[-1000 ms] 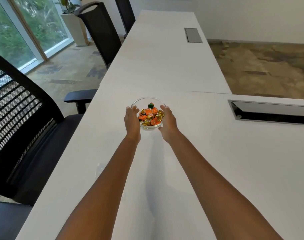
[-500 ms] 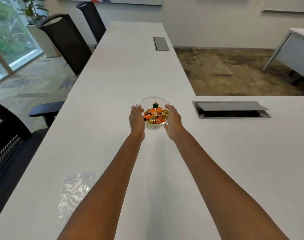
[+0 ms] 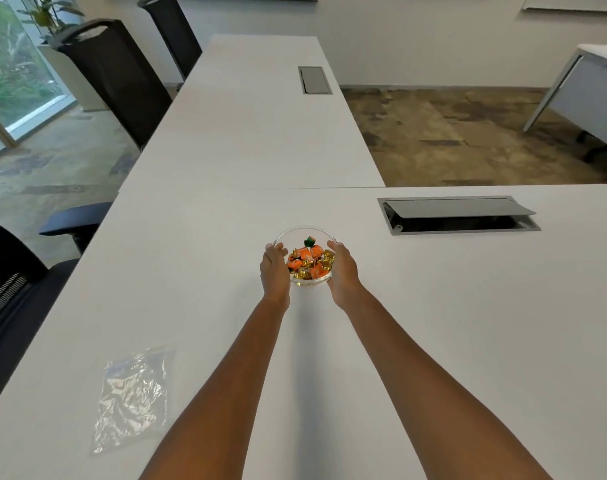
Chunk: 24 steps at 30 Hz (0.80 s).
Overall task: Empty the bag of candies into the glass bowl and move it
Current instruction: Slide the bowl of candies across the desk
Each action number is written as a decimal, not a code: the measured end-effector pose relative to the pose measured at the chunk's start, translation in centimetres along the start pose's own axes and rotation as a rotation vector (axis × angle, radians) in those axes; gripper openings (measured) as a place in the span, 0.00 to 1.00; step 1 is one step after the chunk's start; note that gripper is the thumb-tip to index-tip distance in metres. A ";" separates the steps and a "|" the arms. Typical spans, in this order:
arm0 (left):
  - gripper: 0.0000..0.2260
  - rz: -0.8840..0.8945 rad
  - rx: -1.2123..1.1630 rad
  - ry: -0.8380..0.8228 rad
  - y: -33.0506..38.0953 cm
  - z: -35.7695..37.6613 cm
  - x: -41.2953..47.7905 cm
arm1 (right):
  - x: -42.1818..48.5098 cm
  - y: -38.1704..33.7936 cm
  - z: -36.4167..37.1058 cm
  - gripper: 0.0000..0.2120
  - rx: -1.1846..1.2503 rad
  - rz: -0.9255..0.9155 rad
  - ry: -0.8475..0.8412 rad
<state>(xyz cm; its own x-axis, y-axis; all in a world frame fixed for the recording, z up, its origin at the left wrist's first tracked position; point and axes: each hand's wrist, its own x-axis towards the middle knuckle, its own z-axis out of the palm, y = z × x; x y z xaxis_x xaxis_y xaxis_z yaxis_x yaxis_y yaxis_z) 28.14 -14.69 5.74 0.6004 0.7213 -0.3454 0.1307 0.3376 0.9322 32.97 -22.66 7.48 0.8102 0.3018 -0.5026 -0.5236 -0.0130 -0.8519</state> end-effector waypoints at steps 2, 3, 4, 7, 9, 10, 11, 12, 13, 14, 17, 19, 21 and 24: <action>0.22 -0.005 0.005 0.001 -0.8 -0.1 0.3 | 0.4 0.8 -0.1 0.20 -0.004 0.004 -0.002; 0.22 -0.007 0.006 0.003 -1.1 -0.1 0.3 | 0.5 1.1 -0.1 0.20 -0.001 0.006 -0.003; 0.22 -0.011 0.006 0.008 -1.5 -0.2 0.4 | 0.7 1.4 -0.2 0.20 0.004 0.011 -0.003; 0.22 -0.026 0.015 0.014 -2.4 -0.3 0.7 | 1.2 2.3 -0.4 0.20 0.005 0.028 0.006; 0.21 -0.037 0.019 0.016 -3.0 -0.4 1.0 | 1.5 2.9 -0.4 0.20 0.004 0.037 0.012; 0.21 -0.038 0.021 0.016 -3.3 -0.4 1.1 | 1.6 3.1 -0.4 0.20 0.004 0.042 0.015; 0.21 -0.037 0.024 0.017 -3.5 -0.5 1.2 | 1.7 3.4 -0.4 0.20 0.005 0.046 0.019; 0.21 -0.037 0.027 0.021 -3.7 -0.6 1.3 | 1.8 3.5 -0.4 0.20 0.008 0.052 0.022; 0.21 -0.037 0.030 0.025 -4.0 -0.6 1.4 | 1.9 3.7 -0.4 0.21 0.012 0.057 0.024; 0.21 -0.038 0.033 0.028 -4.1 -0.7 1.4 | 2.0 3.8 -0.4 0.21 0.015 0.061 0.022; 0.21 -0.052 0.011 0.024 -4.4 -0.7 1.6 | 2.3 4.2 -0.3 0.21 0.013 0.057 0.023; 0.21 -0.058 -0.003 0.017 -4.5 -0.8 1.7 | 2.4 4.3 -0.3 0.21 0.004 0.056 0.025; 0.21 -0.061 -0.003 0.016 -4.6 -0.8 1.8 | 2.6 4.5 -0.2 0.21 0.000 0.055 0.027; 0.21 -0.060 0.015 0.022 -4.9 -1.0 1.9 | 2.9 4.7 -0.2 0.21 -0.011 0.056 0.032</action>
<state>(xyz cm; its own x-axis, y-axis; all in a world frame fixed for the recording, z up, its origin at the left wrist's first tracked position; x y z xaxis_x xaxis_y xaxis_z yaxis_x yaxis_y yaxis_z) 27.84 -14.42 0.40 0.5736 0.7130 -0.4033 0.1780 0.3721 0.9110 32.86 -22.08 1.97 0.7877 0.2696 -0.5540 -0.5657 -0.0397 -0.8237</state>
